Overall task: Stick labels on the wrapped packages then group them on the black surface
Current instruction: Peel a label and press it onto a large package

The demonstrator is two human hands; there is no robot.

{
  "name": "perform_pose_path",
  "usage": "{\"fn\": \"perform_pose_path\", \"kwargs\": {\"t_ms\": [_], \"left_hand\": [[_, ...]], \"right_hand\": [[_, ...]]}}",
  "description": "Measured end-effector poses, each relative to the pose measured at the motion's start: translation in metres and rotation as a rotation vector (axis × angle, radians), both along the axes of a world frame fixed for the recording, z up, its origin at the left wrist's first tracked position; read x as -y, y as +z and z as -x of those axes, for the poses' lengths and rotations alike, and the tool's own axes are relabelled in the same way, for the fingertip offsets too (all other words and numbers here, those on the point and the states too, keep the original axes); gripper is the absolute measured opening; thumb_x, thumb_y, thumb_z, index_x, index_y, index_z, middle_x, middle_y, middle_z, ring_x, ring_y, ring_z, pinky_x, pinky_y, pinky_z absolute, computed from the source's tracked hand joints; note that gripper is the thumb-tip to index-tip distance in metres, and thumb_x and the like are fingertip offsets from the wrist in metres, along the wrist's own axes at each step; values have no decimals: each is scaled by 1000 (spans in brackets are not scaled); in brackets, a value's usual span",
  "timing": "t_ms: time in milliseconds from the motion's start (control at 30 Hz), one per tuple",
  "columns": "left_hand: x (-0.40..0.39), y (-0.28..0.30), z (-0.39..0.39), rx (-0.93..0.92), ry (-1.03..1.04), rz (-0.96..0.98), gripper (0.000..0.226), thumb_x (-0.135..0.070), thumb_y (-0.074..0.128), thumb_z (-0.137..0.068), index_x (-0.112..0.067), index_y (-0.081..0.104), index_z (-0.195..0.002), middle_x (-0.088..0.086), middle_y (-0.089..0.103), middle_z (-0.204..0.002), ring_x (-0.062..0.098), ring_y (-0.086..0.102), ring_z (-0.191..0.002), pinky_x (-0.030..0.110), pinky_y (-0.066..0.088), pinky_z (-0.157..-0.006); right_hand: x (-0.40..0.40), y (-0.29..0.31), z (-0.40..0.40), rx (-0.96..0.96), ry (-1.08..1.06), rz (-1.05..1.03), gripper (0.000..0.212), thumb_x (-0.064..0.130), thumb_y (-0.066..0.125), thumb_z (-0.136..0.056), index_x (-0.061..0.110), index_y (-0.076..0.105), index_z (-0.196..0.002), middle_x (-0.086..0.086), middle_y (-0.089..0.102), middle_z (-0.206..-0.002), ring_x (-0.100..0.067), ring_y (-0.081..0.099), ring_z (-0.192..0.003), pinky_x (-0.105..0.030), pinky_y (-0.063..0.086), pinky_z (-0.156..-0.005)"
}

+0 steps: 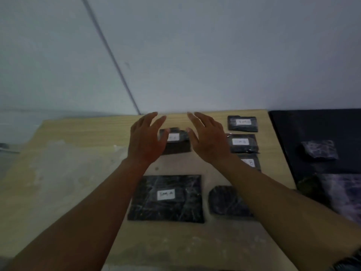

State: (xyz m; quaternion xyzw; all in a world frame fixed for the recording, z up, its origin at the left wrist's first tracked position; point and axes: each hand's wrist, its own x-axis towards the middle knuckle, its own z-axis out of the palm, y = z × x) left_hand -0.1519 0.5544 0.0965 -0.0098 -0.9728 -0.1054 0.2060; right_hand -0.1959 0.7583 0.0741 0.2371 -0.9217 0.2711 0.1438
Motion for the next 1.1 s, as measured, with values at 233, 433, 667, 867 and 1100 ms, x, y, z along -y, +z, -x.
{"fn": "perform_pose_path", "kwargs": {"t_ms": [233, 433, 667, 867, 1100], "left_hand": [[81, 9, -89, -22, 76, 47, 42, -40, 56, -91, -21, 62, -128, 7, 57, -135, 28, 54, -124, 46, 42, -101], [116, -1, -139, 43, 162, 19, 42, -40, 54, -91, -21, 62, -128, 8, 56, -137, 29, 53, -125, 47, 40, -102], [138, -36, -194, 164, 259, -37, 40, -36, 62, -91, -21, 61, -128, 8, 56, -138, 28, 52, -126, 47, 42, -102], [169, -74, -225, 261, 194, -66, 37, -32, 65, -90, -18, 65, -124, 11, 59, -134, 30, 56, -123, 47, 44, -100], [212, -120, -237, 372, -30, -50, 41, -34, 60, -86, -20, 64, -124, 8, 61, -131, 30, 57, -120, 46, 44, -98]], "right_hand": [[79, 8, -72, 27, 85, 34, 47, 33, 51, -98, 20, 50, -144, -8, 54, -142, -28, 48, -132, -48, 41, -105], [125, -4, -109, 96, 221, -39, 48, 38, 44, -100, 21, 46, -145, -8, 50, -145, -30, 45, -134, -47, 36, -109], [164, -34, -149, 171, 363, -94, 45, 32, 52, -94, 16, 57, -136, -10, 58, -138, -31, 51, -128, -48, 41, -105], [191, -65, -182, 199, 390, -223, 39, 28, 58, -95, 15, 61, -131, -7, 61, -133, -28, 53, -125, -46, 40, -108], [219, -97, -223, 205, 290, -291, 36, 29, 55, -89, 14, 65, -121, -5, 65, -125, -25, 58, -118, -44, 44, -99]]}}
